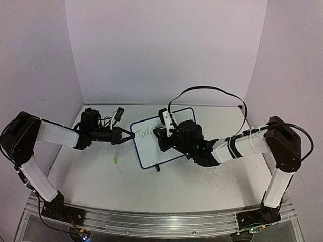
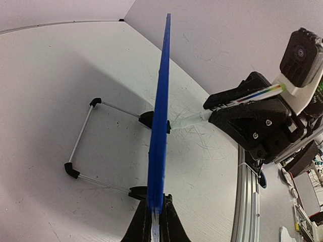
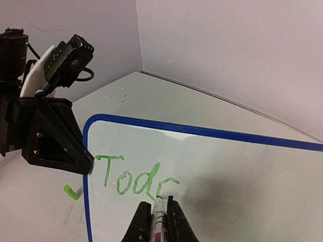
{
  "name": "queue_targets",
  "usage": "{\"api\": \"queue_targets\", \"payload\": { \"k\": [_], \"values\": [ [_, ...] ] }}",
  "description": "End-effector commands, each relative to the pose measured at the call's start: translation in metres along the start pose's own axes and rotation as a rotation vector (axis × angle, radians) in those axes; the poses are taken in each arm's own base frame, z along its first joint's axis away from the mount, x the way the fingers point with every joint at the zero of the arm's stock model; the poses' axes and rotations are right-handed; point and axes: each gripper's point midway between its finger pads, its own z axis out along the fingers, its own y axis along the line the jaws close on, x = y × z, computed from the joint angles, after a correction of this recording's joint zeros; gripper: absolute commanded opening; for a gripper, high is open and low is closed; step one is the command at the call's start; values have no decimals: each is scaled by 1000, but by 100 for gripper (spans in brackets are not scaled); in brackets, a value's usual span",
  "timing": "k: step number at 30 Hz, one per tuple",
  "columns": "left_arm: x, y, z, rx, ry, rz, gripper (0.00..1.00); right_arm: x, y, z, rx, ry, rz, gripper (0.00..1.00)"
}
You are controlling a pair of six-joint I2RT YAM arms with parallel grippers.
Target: Write a sentence on the whiteboard
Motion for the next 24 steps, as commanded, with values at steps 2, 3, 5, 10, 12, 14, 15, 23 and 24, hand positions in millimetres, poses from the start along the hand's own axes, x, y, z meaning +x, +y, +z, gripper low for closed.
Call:
{"api": "queue_targets", "payload": {
  "k": [2, 3, 5, 10, 12, 14, 15, 23, 24],
  "values": [
    [-22, -12, -5, 22, -40, 68, 0, -9, -18, -8, 87, -13, 0, 0],
    [-22, -12, -5, 23, -40, 68, 0, -10, -19, -7, 91, -20, 0, 0],
    [-21, -12, -6, 21, -40, 67, 0, -15, -21, -6, 98, -35, 3, 0],
    [-21, -12, -6, 22, -40, 68, 0, -25, -22, -3, 106, -56, 3, 0],
    [-21, -12, -6, 23, -40, 68, 0, -28, -25, -3, 116, -62, 4, 0],
    [-21, -12, -6, 22, -40, 68, 0, -29, -28, -2, 123, -66, 5, 0],
    [-21, -12, -5, 23, -39, 68, 0, -29, -27, -2, 123, -68, 7, 0],
    [-21, -13, -6, 22, -41, 70, 0, -37, -26, -1, 119, -87, 7, 0],
    [-21, -12, -6, 21, -41, 70, 0, -39, -26, -1, 118, -90, 6, 0]
  ]
}}
